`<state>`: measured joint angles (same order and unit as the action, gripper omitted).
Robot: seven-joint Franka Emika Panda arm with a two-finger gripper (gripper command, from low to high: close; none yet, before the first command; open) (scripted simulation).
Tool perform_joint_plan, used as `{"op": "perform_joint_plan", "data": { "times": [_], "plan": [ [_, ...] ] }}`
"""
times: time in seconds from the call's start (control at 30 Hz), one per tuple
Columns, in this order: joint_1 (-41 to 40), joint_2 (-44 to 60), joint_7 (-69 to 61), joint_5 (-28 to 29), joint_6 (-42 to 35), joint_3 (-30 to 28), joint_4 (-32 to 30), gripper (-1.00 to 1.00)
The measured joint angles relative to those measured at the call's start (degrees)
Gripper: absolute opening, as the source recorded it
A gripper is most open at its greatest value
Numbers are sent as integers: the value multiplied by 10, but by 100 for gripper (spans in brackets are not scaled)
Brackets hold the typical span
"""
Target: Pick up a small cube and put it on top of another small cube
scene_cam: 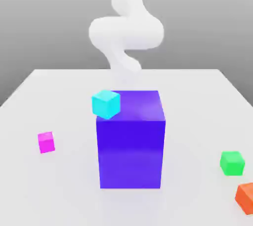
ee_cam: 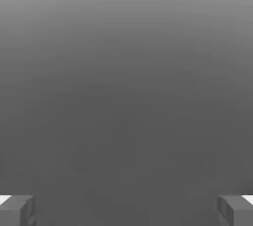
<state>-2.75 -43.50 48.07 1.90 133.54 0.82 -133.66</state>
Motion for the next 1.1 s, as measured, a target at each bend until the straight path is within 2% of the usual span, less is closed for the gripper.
{"op": "perform_joint_plan", "data": {
  "times": [0.5,0.83,1.1],
  "plan": [
    [-161,151,123,99,101,2,-112,0],
    [-255,249,184,139,169,-37,-185,0],
    [-314,322,211,142,227,-84,-245,0]
  ]
}}
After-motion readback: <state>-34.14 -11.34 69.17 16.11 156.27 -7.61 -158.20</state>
